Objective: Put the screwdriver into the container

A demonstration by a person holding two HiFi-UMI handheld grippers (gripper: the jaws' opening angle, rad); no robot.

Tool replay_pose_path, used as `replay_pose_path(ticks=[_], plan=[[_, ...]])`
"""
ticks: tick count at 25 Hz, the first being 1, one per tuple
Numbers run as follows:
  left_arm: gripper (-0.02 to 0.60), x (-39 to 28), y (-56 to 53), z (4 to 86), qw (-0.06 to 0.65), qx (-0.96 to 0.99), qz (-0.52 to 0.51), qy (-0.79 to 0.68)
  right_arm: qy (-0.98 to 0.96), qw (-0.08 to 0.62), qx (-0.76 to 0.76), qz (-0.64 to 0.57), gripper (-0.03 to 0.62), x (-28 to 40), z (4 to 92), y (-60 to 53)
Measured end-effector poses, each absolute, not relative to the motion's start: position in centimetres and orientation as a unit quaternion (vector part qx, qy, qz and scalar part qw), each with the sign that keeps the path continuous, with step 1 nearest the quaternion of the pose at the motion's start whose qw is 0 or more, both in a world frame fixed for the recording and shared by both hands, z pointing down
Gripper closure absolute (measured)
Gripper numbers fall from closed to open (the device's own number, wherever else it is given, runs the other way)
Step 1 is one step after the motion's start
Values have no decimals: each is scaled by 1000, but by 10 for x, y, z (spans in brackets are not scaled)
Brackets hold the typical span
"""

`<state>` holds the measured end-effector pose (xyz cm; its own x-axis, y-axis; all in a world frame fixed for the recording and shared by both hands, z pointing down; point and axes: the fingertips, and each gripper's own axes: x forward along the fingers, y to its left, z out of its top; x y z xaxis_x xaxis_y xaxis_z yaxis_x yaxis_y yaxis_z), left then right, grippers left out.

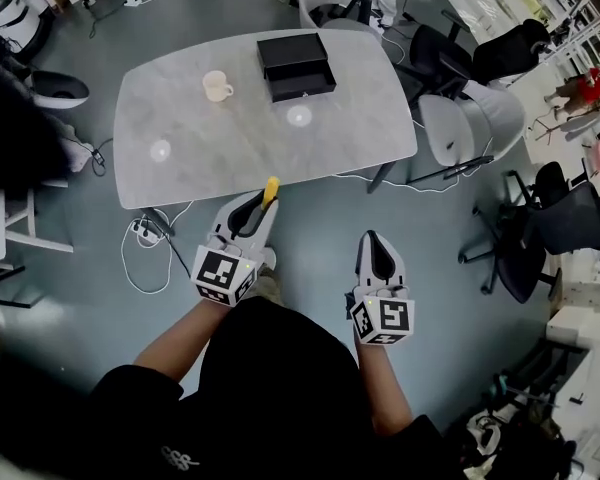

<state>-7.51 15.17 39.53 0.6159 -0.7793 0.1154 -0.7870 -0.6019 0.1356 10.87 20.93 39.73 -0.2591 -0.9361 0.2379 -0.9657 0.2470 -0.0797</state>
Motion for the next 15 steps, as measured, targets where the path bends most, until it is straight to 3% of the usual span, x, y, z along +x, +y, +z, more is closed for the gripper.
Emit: replay_pose_path(ticks=[15], plan=[[495,-109,43,402,97,918,14,-385,-779,91,614,88,582,52,390,100]])
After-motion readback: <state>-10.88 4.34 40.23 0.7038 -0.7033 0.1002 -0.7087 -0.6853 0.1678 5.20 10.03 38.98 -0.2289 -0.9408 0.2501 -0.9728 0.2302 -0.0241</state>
